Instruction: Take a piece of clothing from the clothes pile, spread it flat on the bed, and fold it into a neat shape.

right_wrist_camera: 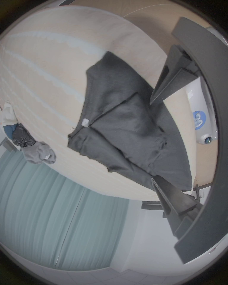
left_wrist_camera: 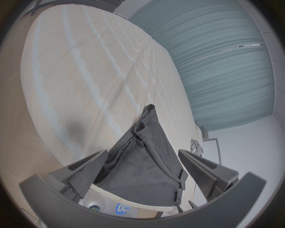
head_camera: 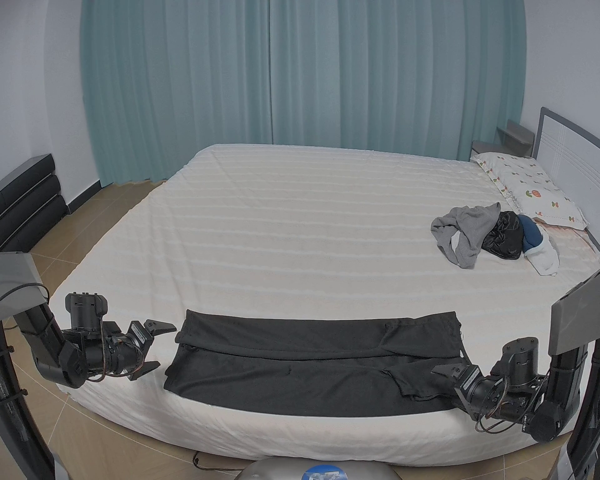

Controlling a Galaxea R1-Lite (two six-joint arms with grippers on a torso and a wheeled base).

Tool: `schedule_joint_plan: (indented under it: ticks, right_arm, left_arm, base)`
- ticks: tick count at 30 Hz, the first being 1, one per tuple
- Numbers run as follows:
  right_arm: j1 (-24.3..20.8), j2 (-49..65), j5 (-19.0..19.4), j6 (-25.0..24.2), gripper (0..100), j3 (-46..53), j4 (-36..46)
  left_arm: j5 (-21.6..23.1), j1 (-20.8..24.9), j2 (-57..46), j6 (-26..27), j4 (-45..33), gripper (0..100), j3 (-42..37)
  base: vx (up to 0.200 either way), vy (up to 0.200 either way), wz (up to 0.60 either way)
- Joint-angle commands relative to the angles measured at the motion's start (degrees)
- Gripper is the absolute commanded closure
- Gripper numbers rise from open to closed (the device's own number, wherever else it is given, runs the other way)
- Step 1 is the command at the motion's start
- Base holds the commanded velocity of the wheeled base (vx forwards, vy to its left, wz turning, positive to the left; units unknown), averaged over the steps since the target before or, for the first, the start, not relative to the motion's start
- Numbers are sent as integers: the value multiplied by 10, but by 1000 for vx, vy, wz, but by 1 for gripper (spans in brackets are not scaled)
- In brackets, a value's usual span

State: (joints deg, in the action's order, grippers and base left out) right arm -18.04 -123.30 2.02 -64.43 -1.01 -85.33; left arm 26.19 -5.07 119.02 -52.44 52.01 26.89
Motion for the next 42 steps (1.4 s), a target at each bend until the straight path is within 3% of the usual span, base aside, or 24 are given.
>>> schedule_joint_plan:
  ticks: [1,5,12,19,28,42]
  right_arm:
    - [30,58,2,6,0,10,-2]
    - [37,98,8,11,0,8,4]
    - [52,62,13,16,0,-1,-3]
    - [64,2,83,10,0,-24,-32]
    - [30,-63,76,-3,0,-72,-42]
    - [67,-51,68,1,0,-51,-42]
  left_arm:
    - [0,0,1,0,0,0,1]
    - [0,0,1,-1,0,0,1]
    - [0,0,1,-1,0,0,1]
    - [0,0,1,-1,0,0,1]
    - [0,0,1,-1,0,0,1]
    - [1,0,1,-1,0,0,0]
  base:
    - [0,0,0]
    - [0,0,0]
    - [0,0,0]
    - [0,0,0]
    - [0,0,0]
    - [0,0,0]
